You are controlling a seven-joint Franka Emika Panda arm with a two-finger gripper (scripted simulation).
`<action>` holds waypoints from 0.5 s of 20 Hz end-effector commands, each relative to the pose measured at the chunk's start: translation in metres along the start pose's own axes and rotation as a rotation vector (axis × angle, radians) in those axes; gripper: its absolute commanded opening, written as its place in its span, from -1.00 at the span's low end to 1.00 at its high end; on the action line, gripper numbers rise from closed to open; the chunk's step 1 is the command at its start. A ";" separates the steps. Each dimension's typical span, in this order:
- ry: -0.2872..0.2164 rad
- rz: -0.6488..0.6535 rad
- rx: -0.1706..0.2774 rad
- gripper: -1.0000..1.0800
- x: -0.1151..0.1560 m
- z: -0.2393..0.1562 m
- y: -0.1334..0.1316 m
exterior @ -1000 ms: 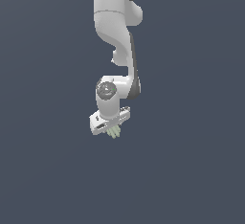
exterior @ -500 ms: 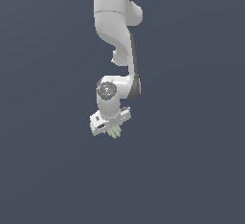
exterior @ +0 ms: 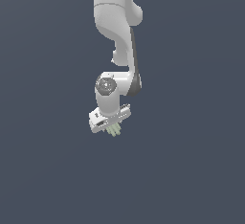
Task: Pick up the object and move it to a goal position.
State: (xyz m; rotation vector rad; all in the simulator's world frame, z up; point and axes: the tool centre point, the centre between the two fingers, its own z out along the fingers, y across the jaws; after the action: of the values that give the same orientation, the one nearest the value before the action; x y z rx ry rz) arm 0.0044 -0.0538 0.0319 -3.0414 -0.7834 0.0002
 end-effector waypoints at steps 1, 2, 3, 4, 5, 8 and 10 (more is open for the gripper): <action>0.001 0.000 -0.001 -1.00 -0.001 -0.013 0.000; 0.001 0.000 -0.001 -1.00 -0.002 -0.019 -0.001; 0.001 0.000 -0.001 -1.00 -0.003 -0.025 -0.001; 0.000 0.000 -0.001 -1.00 -0.004 -0.033 -0.001; 0.000 0.000 -0.001 -1.00 -0.005 -0.040 -0.002; 0.000 0.000 -0.001 -1.00 -0.008 -0.068 -0.003; 0.000 0.000 -0.001 -1.00 -0.011 -0.089 -0.004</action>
State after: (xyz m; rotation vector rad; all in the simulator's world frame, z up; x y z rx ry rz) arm -0.0050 -0.0555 0.1047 -3.0420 -0.7836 0.0005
